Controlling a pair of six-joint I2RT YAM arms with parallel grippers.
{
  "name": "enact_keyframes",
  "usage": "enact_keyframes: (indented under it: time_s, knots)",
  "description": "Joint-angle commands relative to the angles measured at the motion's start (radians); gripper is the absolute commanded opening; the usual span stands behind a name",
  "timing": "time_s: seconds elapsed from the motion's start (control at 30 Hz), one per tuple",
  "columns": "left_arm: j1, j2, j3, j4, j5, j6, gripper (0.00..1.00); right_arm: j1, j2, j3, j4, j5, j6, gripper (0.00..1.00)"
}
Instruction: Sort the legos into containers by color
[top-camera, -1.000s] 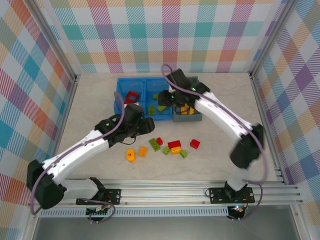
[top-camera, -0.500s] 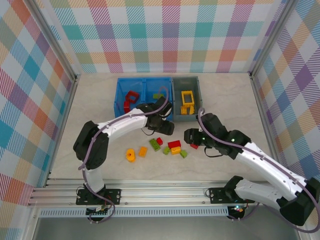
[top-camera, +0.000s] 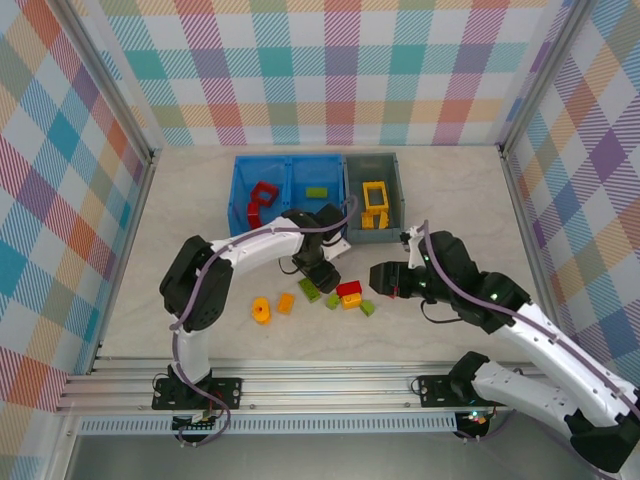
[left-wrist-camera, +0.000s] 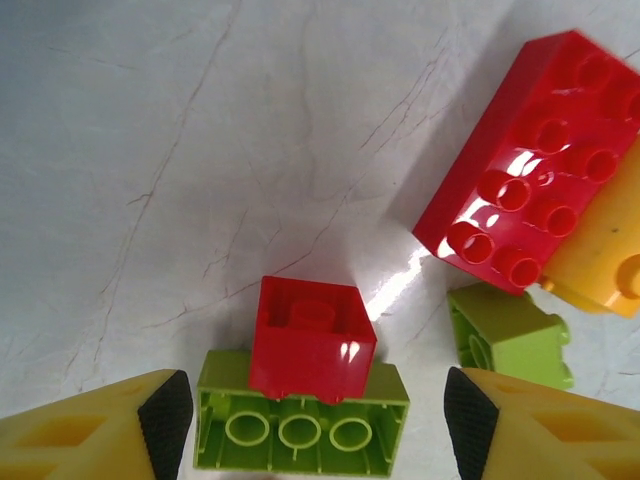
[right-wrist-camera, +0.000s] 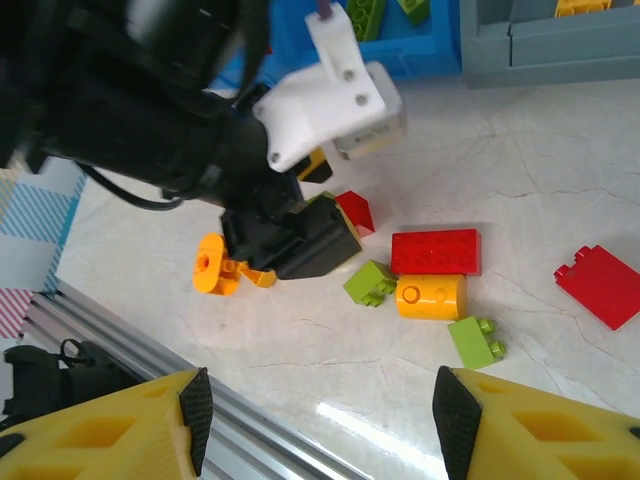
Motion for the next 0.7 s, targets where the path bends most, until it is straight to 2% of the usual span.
enact_keyframes:
  time_s: [0.0,0.27,0.43,0.53,0.67]
  knots:
    - [-0.017,0.028,0.0,-0.018,-0.028,0.055,0.69,0.006,-0.027,0.0,-0.028,-0.018,0.014,0.62]
    - [-0.041,0.079,0.012,-0.001,-0.066,0.058,0.67,0.005,-0.005,-0.005,-0.006,-0.027,0.021,0.62]
    - [-0.043,0.103,0.021,0.005,-0.064,0.053,0.55,0.006,0.002,-0.006,-0.004,-0.027,0.021,0.62]
    - [-0.043,0.107,0.018,0.011,-0.077,0.049,0.51,0.005,-0.002,-0.014,-0.002,-0.026,0.025,0.62]
    - [-0.045,0.097,0.009,0.027,-0.074,0.033,0.38,0.005,-0.006,-0.022,0.005,-0.029,0.03,0.62]
